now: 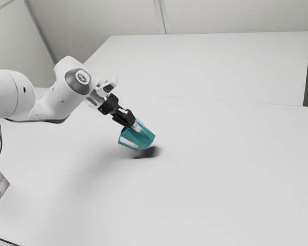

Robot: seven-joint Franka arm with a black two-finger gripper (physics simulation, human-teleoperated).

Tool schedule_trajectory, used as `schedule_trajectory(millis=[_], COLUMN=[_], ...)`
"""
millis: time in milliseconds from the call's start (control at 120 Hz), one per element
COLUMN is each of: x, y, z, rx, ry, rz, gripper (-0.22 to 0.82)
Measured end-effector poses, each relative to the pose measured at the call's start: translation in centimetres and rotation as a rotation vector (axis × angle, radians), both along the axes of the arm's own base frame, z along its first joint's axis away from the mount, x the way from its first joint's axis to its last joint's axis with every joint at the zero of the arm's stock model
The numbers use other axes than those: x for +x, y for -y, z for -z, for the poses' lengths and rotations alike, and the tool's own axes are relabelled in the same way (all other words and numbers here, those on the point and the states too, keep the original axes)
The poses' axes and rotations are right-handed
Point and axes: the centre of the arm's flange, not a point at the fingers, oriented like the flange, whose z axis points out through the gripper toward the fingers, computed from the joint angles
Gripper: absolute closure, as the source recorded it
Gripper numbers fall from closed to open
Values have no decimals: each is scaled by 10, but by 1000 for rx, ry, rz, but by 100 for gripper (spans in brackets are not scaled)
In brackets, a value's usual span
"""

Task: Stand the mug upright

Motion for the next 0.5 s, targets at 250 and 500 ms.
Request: schedule_trajectory(millis=[250,500], x=[-2,-32], y=[6,20], z=[-13,-11], rx=[250,392], ry=[13,-29], rz=[124,186], gripper=[79,79])
